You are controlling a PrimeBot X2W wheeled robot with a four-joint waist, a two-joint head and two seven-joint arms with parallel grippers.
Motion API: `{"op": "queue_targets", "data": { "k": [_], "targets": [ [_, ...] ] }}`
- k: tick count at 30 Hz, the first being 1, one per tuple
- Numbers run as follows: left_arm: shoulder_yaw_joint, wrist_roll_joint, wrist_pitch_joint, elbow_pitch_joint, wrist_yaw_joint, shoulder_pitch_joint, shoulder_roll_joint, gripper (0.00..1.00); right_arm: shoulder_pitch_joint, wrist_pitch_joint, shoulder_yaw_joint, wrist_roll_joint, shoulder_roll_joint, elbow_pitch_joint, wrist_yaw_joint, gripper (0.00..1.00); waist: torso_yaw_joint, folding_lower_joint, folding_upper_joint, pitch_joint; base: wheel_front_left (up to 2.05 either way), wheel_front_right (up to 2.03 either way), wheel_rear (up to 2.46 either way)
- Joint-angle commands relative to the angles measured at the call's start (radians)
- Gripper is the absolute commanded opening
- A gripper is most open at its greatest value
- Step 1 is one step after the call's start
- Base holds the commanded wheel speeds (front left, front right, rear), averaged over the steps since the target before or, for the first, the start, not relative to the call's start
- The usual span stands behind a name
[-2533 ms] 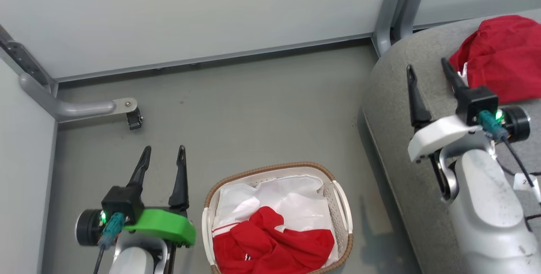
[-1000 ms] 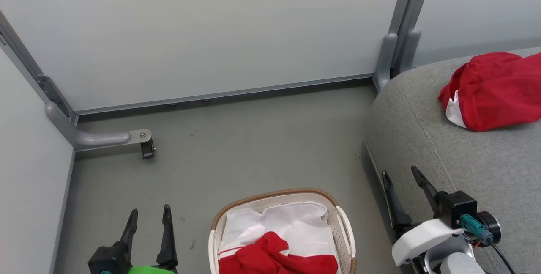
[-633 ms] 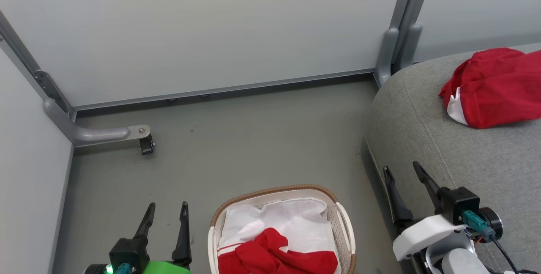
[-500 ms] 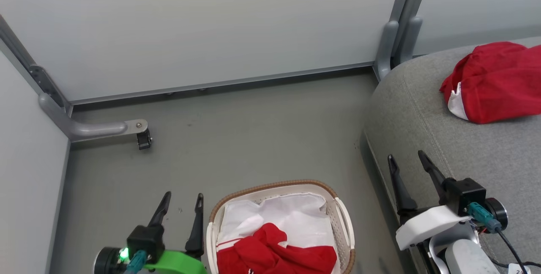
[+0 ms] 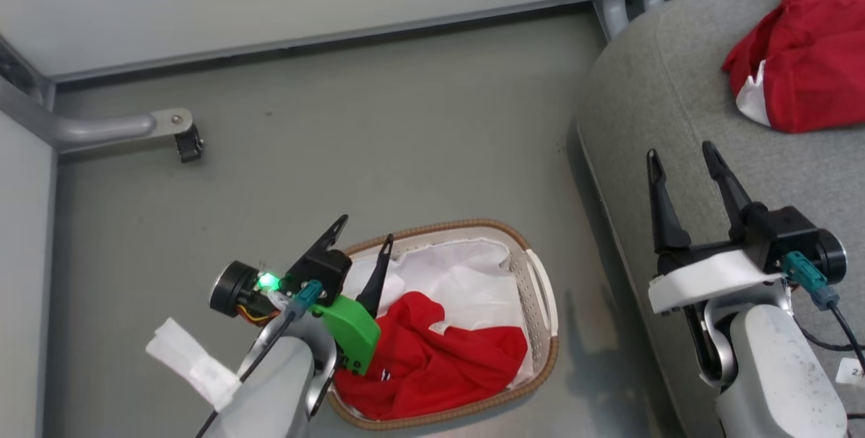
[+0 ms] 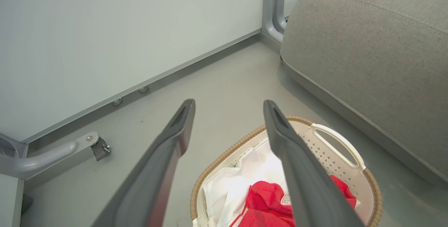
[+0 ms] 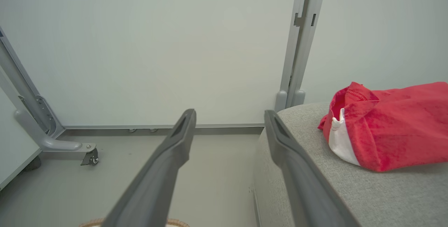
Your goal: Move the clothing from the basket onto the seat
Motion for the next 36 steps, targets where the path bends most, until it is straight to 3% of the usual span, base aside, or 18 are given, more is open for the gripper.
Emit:
{"op": "queue_targets", "data": {
  "k": [1, 14, 25, 36],
  "targets": [
    [-0.020, -0.003, -0.003, 0.036, -0.004, -0.043, 0.002, 1.00, -0.026, 0.000, 0.005, 0.001, -0.003, -0.013, -0.001, 1.00, -0.050, 0.0000, 0.0000, 0.135, 0.00, 0.00, 0.00],
    [-0.439, -0.116, 0.037, 0.269, -0.004, -0.260, 0.001, 1.00, -0.145, 0.000, 0.020, 0.043, -0.002, -0.067, -0.001, 1.00, -0.126, 0.0000, 0.0000, 0.400, 0.00, 0.00, 0.00],
    [-0.656, -0.176, 0.096, 0.429, -0.002, -0.424, 0.000, 1.00, -0.222, 0.000, 0.025, 0.085, -0.002, -0.144, -0.001, 1.00, -0.180, 0.0000, 0.0000, 0.587, 0.00, 0.00, 0.00],
    [-0.818, -0.232, 0.115, 0.491, -0.002, -0.506, 0.032, 1.00, -0.246, 0.000, 0.062, 0.102, -0.002, -0.199, -0.001, 1.00, -0.217, 0.0000, 0.0000, 0.676, 0.00, 0.00, 0.00]
  ]
}}
